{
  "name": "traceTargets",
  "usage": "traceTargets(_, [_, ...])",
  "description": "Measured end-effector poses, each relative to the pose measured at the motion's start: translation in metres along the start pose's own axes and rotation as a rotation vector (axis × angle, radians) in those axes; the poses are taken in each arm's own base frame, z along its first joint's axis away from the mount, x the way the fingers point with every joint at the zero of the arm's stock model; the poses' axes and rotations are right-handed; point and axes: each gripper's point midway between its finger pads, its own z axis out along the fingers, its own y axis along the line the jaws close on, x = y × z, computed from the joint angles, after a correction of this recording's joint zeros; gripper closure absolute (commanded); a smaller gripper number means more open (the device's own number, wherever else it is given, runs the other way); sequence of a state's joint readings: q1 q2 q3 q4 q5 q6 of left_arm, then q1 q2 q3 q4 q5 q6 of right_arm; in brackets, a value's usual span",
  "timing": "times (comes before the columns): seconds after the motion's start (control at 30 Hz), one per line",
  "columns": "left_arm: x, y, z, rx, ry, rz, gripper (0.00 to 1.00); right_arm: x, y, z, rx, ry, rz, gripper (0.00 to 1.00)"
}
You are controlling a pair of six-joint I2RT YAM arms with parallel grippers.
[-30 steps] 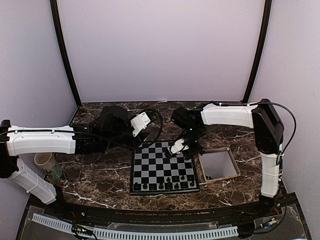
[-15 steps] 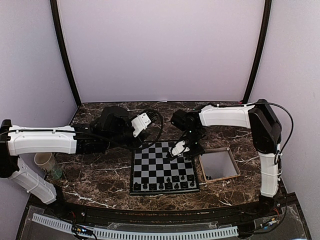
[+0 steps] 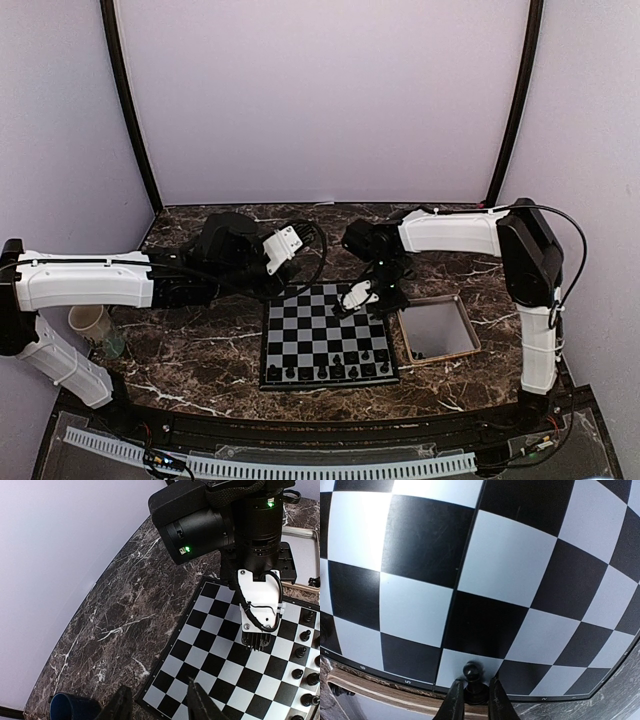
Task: Set up the chess pieces on the board
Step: Pick up the pawn from the chessboard, then pass from the right arm to the left
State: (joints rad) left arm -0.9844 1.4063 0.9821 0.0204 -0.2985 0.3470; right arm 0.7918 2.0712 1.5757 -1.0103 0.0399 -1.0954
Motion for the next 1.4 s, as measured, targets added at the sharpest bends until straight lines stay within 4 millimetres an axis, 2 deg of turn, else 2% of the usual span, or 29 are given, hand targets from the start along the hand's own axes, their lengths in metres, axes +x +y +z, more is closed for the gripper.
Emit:
traceTargets(0.2, [0.001,0.005,0.001,-0.01,0.003,-0.046,0.57,-0.007,0.002,-0.002,-0.048,-0.101,0.111,0.88])
traceTargets(0.3, [0.005,0.017,0.004,-0.026,0.004,-0.133,0.56,-0.015,-0.001,-0.01,-0.081,-0.218,0.22,0.89])
traceTargets(0.43, [0.013,0.04,0.01,-0.026,0.01,-0.299,0.57,-0.032,-0.012,-0.043,-0.059,-0.407,0.331,0.89])
traceTargets(0.53, [0.007,0.046,0.018,0.004,-0.005,-0.418,0.59,-0.052,-0.015,-0.078,-0.038,-0.576,0.378,0.88])
traceTargets(0.67, [0.001,0.03,0.023,0.105,-0.022,-0.573,0.61,-0.072,-0.019,-0.105,-0.046,-0.736,0.432,0.88])
traceTargets(0.87, [-0.002,-0.001,0.028,0.276,-0.058,-0.785,0.62,-0.088,-0.023,-0.119,-0.101,-0.849,0.489,0.87])
traceTargets(1.1, [0.0,-0.034,0.047,0.439,-0.035,-0.937,0.65,-0.094,-0.024,-0.123,-0.138,-0.889,0.514,0.86])
traceTargets(1.4, [-0.005,-0.053,0.054,0.559,-0.03,-1.005,0.75,-0.095,-0.023,-0.123,-0.148,-0.898,0.52,0.86])
